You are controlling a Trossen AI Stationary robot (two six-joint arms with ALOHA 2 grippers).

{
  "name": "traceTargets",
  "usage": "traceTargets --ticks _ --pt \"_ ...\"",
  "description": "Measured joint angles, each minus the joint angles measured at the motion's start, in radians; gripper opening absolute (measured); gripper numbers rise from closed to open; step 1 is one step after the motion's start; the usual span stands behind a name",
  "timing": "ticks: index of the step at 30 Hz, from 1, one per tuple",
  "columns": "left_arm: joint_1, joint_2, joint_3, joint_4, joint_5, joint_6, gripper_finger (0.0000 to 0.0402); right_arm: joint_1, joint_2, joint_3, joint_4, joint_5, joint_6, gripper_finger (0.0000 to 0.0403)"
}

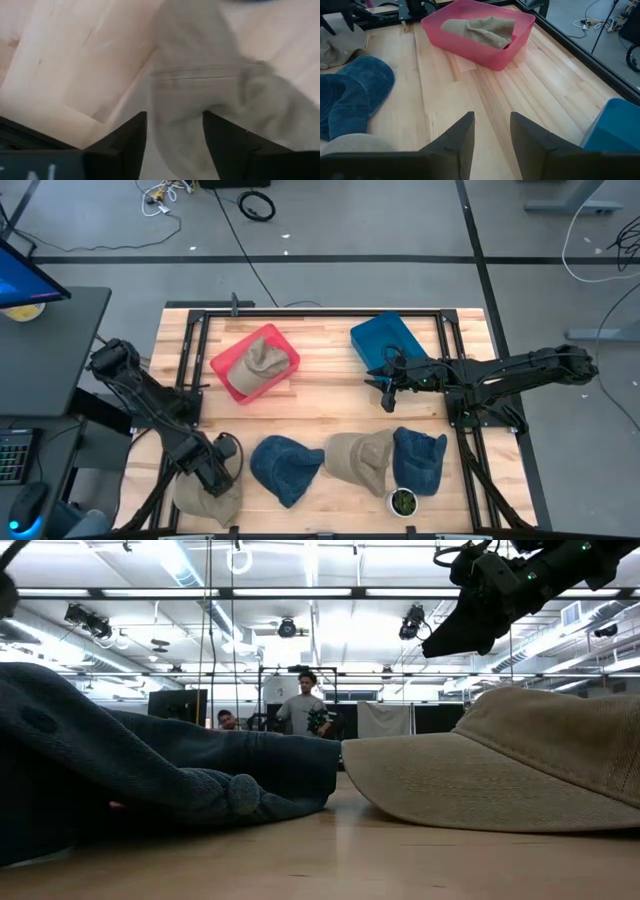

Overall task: Pick & Place hat
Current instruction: Put the left brown cap into the red bin

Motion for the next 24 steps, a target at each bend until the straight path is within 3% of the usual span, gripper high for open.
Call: traceTargets --ticks 3,6,8,12,13,16,19,24 --pt "-0.001 0.000 -0.035 0.009 -0.037 0.038 0.0209 0.000 0.000 0.000 0.001 0.000 0.000 0.0127" --pt "-0.002 0.000 -0.055 0.091 -0.087 0.139 0.0184 0.000 0.000 0.000 0.005 0.002 0.000 0.0127" --pt "-0.002 0.000 -0.057 0.126 -0.111 0.193 0.0145 0.000 0.000 0.000 0.006 0.002 0.000 0.0127" --pt "0.011 0.000 -0.055 0.159 -0.145 0.208 0.0027 0.000 0.000 0.000 0.007 0.003 0.000 0.0127" --pt "0.010 0.000 -0.055 0.160 -0.174 0.208 0.0017 0.000 0.000 0.000 0.007 0.003 0.000 0.0127" --pt "0.011 0.000 -0.055 0.154 -0.276 0.180 0.0009 0.000 0.000 0.000 0.008 0.003 0.000 0.0127" --pt "0.026 -0.002 -0.033 0.117 -0.294 0.153 0.0006 0.000 0.000 0.000 0.008 0.003 0.001 0.0127" --pt "0.027 -0.002 0.085 -0.097 -0.365 0.032 0.0006 0.000 0.000 0.000 0.008 0.003 0.000 0.0127"
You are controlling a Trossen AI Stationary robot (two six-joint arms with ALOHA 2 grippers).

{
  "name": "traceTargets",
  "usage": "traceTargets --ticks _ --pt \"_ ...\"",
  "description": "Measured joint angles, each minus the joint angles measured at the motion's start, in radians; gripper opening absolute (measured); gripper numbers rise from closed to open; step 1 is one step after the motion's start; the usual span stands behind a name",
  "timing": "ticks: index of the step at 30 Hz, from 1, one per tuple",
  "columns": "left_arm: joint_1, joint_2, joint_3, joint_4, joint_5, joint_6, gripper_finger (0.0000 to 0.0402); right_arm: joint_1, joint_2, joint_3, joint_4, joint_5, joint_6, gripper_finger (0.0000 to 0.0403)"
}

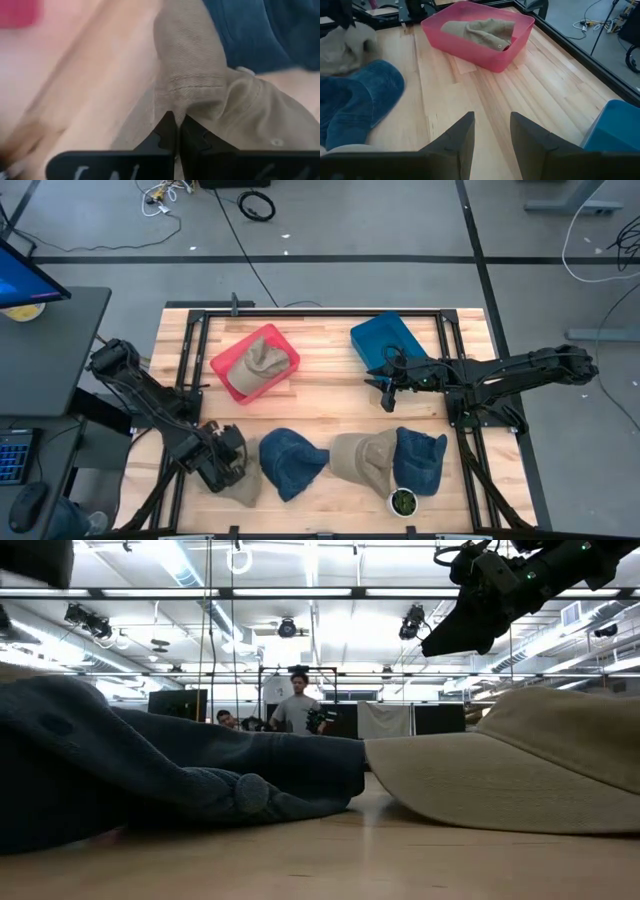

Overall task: Pick & Place hat
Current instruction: Put the left brown cap into the red bin

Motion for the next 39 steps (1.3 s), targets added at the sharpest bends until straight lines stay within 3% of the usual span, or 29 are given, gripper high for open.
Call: traceTargets --ticks 5,10,16,22,30,39 --pt "0.000 0.000 0.174 -0.332 -0.056 -0.139 0.0006 0.000 0.000 0.000 0.000 0.000 0.000 0.0127" --pt "0.034 -0.001 0.312 -0.587 -0.213 -0.306 0.0009 0.000 0.000 0.000 0.000 0.000 0.000 0.0127" --pt "0.182 -0.020 0.351 -0.614 -0.474 -0.326 0.0008 0.000 0.000 0.000 0.000 0.000 0.000 0.0127" --pt "0.396 -0.019 0.351 -0.617 -0.661 -0.196 0.0010 0.000 0.000 0.000 0.000 0.000 0.000 0.0127" --pt "0.667 -0.018 0.351 -0.609 -0.625 -0.033 0.0011 0.000 0.000 0.000 -0.009 0.000 0.000 0.0127" --pt "0.746 -0.004 0.319 -0.501 -0.629 0.040 0.0008 0.000 0.000 0.000 -0.008 0.000 0.000 0.0127"
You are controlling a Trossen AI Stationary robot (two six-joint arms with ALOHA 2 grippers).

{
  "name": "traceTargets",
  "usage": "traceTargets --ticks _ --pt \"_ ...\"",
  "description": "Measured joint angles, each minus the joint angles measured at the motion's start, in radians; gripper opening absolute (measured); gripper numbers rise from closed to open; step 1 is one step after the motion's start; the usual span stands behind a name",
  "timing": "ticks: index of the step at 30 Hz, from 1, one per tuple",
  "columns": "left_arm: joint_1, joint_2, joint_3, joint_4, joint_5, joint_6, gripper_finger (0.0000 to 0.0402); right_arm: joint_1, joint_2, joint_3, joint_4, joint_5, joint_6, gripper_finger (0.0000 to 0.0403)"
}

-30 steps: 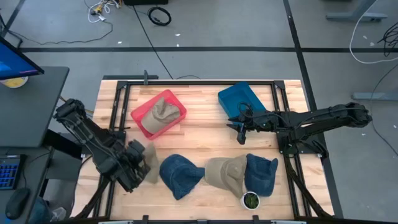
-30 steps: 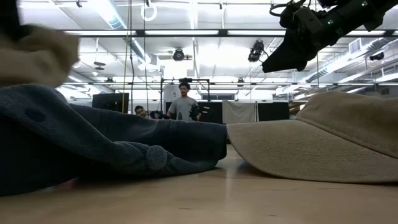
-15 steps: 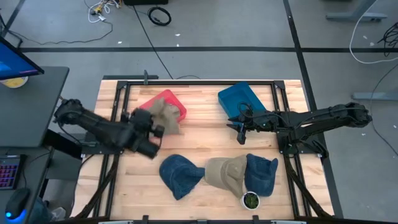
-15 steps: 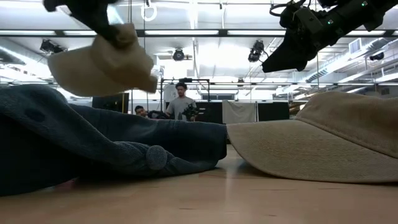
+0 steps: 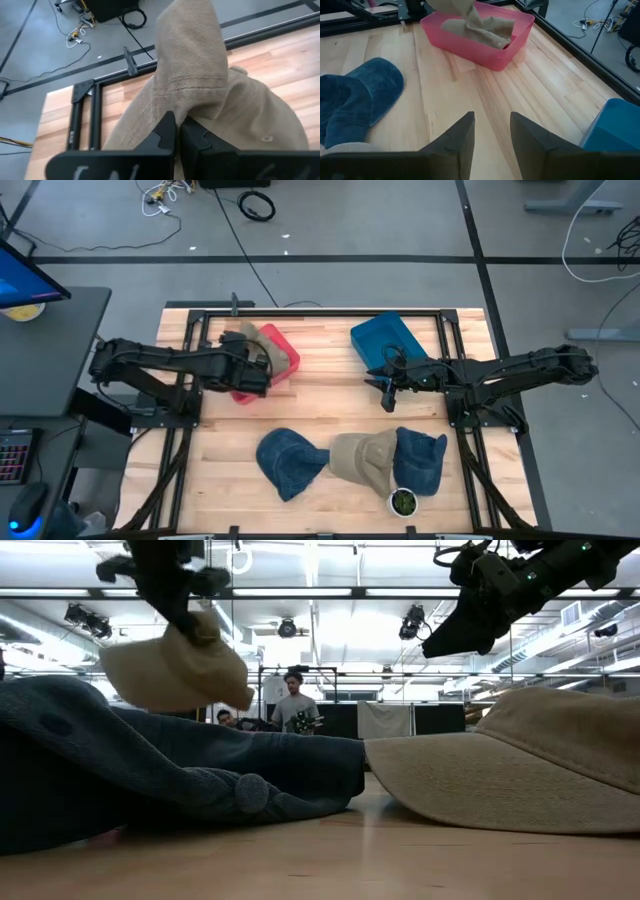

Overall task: Pick & Place hat
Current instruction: Put the left brown cap into the red bin

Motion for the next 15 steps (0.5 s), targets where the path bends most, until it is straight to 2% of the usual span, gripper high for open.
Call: traceTargets --ticks 9,15 --pt "0.017 -0.017 -0.251 0.137 0.014 -0.129 0.0006 0.000 0.000 0.000 -0.001 0.000 0.000 0.0127" --pt "0.031 -0.050 -0.385 0.425 0.054 -0.022 0.0006 0.000 0.000 0.000 0.000 0.000 0.000 0.0127"
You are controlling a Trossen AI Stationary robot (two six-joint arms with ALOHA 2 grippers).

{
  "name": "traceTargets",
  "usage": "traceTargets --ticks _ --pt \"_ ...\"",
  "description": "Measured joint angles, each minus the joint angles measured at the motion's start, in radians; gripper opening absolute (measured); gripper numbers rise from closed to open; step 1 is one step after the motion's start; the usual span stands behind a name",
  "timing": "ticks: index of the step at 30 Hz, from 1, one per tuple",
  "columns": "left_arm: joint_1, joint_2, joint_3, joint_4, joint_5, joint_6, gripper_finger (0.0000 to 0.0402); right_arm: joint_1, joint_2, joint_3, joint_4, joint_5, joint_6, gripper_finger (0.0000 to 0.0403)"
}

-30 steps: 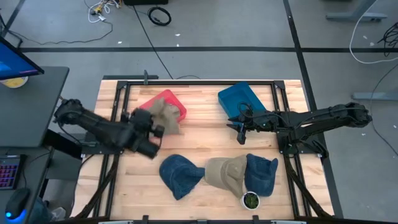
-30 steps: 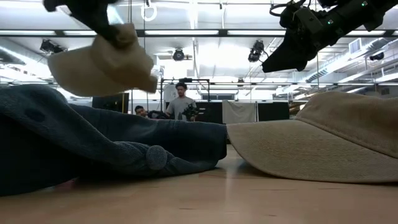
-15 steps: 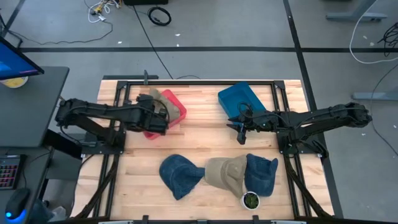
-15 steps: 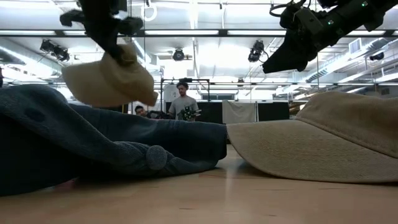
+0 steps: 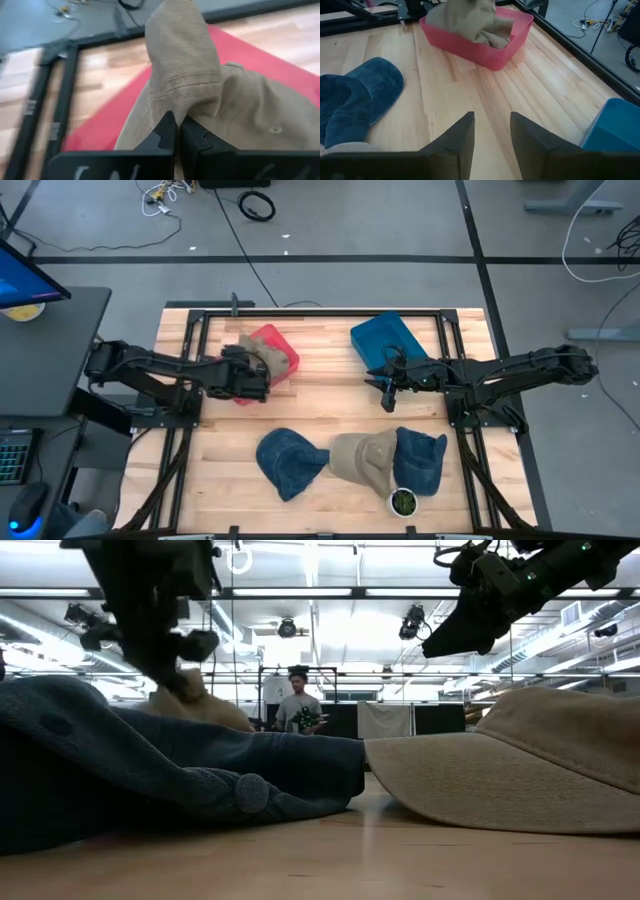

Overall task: Pick & Place hat
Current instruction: Put the left brown cap into the red bin, then put the brown cap into the red bin

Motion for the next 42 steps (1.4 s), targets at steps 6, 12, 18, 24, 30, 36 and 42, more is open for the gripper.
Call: traceTargets --ticks 6,12,18,24,30,36,42 --pt "0.038 0.005 -0.089 0.037 0.026 0.037 0.0021 0.000 0.000 0.000 0.005 0.000 0.001 0.0127" --pt "0.073 0.004 -0.109 0.039 0.082 0.155 0.0055 0.000 0.000 0.000 0.005 0.000 0.002 0.0127" --pt "0.099 0.001 -0.086 0.088 0.083 0.311 0.0108 0.000 0.000 0.000 0.005 0.000 0.010 0.0127" --pt "0.098 0.001 0.067 -0.032 0.079 0.453 0.0156 0.000 -0.002 0.000 0.074 -0.019 -0.017 0.0127" --pt "0.082 0.000 0.225 -0.072 0.079 0.643 0.0186 0.043 -0.002 0.079 0.072 -0.174 -0.041 0.0127" --pt "0.028 0.000 0.288 0.052 0.082 0.857 0.0185 0.163 0.029 0.222 -0.141 -0.181 0.025 0.0127" --pt "-0.035 0.007 0.278 0.251 0.208 1.042 0.0182 0.282 0.144 0.288 -0.385 -0.203 0.063 0.0127"
